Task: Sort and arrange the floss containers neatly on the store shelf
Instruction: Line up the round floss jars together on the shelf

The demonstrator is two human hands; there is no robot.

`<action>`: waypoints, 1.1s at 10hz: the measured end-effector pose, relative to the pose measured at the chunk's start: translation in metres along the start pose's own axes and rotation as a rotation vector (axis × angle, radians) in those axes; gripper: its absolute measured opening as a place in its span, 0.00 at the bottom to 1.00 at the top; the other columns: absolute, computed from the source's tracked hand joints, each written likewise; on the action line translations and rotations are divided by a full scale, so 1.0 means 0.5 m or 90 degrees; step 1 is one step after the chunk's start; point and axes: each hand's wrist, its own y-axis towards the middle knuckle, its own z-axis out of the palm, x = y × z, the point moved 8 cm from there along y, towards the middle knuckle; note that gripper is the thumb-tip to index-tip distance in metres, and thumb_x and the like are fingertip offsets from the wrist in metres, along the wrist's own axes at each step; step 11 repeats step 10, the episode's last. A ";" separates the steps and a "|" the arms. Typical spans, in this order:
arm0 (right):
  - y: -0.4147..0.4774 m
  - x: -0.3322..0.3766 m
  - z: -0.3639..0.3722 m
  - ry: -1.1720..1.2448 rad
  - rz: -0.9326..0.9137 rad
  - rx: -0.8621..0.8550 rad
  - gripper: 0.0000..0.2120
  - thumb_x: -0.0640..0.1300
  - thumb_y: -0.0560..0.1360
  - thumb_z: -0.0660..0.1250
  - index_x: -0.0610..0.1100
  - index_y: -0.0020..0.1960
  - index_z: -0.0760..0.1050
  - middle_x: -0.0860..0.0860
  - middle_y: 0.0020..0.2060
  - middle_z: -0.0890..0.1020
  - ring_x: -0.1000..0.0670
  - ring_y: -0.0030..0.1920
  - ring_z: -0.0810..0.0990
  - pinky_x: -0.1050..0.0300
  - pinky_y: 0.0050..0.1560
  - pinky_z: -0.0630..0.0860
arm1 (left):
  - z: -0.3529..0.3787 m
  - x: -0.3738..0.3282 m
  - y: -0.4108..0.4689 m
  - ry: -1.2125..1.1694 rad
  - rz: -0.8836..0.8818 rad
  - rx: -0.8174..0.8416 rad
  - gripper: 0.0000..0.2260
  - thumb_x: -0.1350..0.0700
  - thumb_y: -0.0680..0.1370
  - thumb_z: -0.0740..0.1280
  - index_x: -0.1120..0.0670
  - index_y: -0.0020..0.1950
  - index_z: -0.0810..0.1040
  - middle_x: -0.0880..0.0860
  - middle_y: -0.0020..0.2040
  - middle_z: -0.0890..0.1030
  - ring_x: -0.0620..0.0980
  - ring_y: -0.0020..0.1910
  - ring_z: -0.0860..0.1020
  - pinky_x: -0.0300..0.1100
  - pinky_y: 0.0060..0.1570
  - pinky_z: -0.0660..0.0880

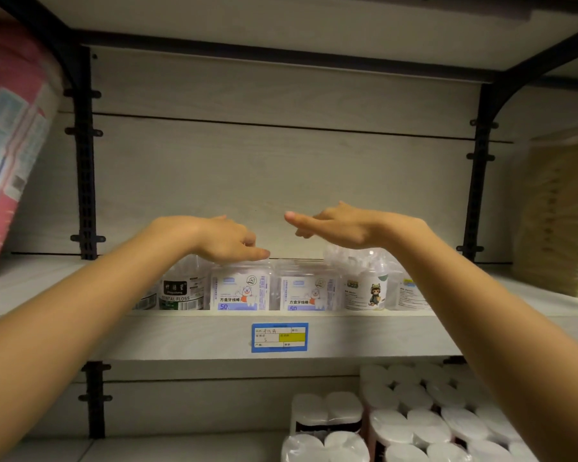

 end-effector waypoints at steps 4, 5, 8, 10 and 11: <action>-0.210 -0.324 -0.013 0.439 0.105 -0.320 0.23 0.56 0.77 0.57 0.52 0.71 0.63 0.54 0.68 0.69 0.52 0.67 0.69 0.50 0.68 0.66 | -0.105 -0.180 -0.025 -0.217 0.129 -0.364 0.22 0.39 0.75 0.58 0.46 0.67 0.70 0.46 0.66 0.74 0.46 0.61 0.73 0.44 0.59 0.72; -0.210 -0.326 0.042 0.457 0.077 -0.240 0.28 0.58 0.74 0.60 0.54 0.72 0.60 0.54 0.71 0.66 0.52 0.65 0.71 0.48 0.66 0.69 | -0.094 -0.239 0.005 -0.206 0.124 -0.350 0.27 0.38 0.74 0.60 0.46 0.71 0.65 0.46 0.69 0.70 0.46 0.64 0.70 0.41 0.58 0.68; -0.210 -0.332 0.038 0.406 0.058 -0.290 0.25 0.57 0.72 0.64 0.51 0.67 0.67 0.54 0.57 0.76 0.51 0.53 0.80 0.46 0.57 0.77 | -0.074 -0.267 0.018 -0.252 0.086 -0.322 0.26 0.40 0.70 0.67 0.46 0.67 0.71 0.45 0.63 0.76 0.45 0.57 0.75 0.40 0.56 0.72; -0.203 -0.340 0.037 0.399 0.053 -0.299 0.30 0.64 0.70 0.59 0.50 0.67 0.67 0.54 0.60 0.75 0.53 0.55 0.77 0.55 0.57 0.73 | -0.071 -0.262 0.024 -0.248 0.072 -0.305 0.27 0.39 0.70 0.67 0.45 0.68 0.69 0.44 0.65 0.75 0.43 0.60 0.74 0.39 0.59 0.71; -0.203 -0.340 0.037 0.399 0.053 -0.299 0.30 0.64 0.70 0.59 0.50 0.67 0.67 0.54 0.60 0.75 0.53 0.55 0.77 0.55 0.57 0.73 | -0.071 -0.262 0.024 -0.248 0.072 -0.305 0.27 0.39 0.70 0.67 0.45 0.68 0.69 0.44 0.65 0.75 0.43 0.60 0.74 0.39 0.59 0.71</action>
